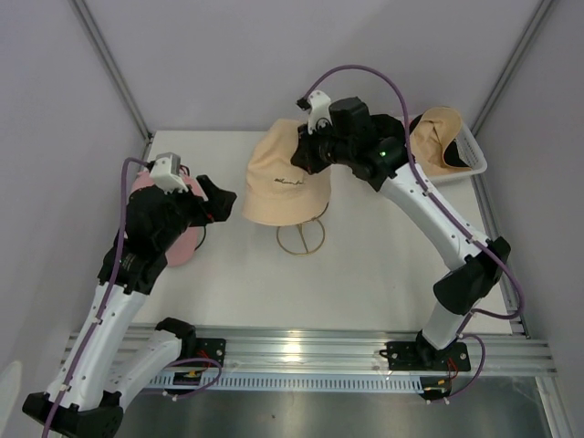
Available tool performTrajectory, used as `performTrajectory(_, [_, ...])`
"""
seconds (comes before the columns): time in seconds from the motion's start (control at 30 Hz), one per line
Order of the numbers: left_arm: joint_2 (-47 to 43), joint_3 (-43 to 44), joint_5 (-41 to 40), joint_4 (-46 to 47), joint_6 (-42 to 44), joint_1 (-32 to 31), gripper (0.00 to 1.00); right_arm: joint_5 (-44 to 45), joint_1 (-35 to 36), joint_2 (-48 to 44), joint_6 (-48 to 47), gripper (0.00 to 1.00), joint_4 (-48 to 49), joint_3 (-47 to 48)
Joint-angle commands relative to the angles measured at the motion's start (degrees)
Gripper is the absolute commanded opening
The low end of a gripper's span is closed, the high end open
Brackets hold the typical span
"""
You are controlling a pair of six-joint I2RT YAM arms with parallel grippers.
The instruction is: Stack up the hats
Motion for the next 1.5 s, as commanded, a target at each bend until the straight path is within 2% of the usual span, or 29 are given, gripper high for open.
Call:
performTrajectory(0.0, [-0.10,1.50,-0.15,1.36,0.40,0.49,1.00,-5.53,0.21,-2.45,2.65,0.00,4.16,9.06])
performTrajectory(0.07, [-0.45,1.32,-1.38,1.27,0.40,0.49,0.99,-7.04,0.39,-1.15,6.24,0.00,6.98,11.87])
performTrajectory(0.13, [-0.81,1.06,-1.91,1.45,0.23,0.49,1.00,-5.66,1.26,1.92,5.56,0.00,4.71,17.14])
performTrajectory(0.23, [-1.86,1.15,-4.19,0.48,0.14,0.49,1.00,2.86,3.37,10.80,1.44,0.00,-8.26,30.15])
performTrajectory(0.3, [-2.82,1.06,-6.47,-0.57,0.92,0.58,0.99,6.56,3.99,15.62,0.29,0.00,-12.33,33.94])
performTrajectory(0.37, [-3.35,1.06,-8.84,-1.27,1.46,0.58,1.00,6.49,4.17,16.70,0.63,0.00,-15.60,34.84])
performTrajectory(0.53, [-5.81,0.00,-9.82,-1.19,2.69,0.58,0.99,8.42,4.96,14.07,-1.38,0.00,-19.10,23.87])
performTrajectory(0.67, [-5.91,-0.35,-10.17,-1.28,2.95,0.58,1.00,10.97,5.22,11.70,0.71,0.00,-23.43,21.49])
performTrajectory(0.87, [-5.29,-0.70,-8.24,-0.75,2.60,0.67,1.00,8.86,6.62,3.80,3.10,0.01,-17.80,15.85])
performTrajectory(1.07, [-5.11,-0.97,-8.06,-0.66,2.60,0.75,1.00,17.90,7.24,0.89,4.76,0.00,-17.98,10.07])
performTrajectory(1.2, [-4.59,-1.05,-7.01,-0.31,2.34,0.67,0.99,18.88,7.51,-8.22,6.08,0.00,-9.39,-2.23])
performTrajectory(1.37, [-4.32,-1.14,-7.01,-0.13,2.25,0.67,1.00,21.07,7.51,-19.67,8.11,0.00,5.03,-23.38])
performTrajectory(1.47, [-3.88,-1.14,-5.87,0.22,2.08,0.67,0.99,20.47,7.42,-23.11,8.11,0.12,9.09,-29.66])
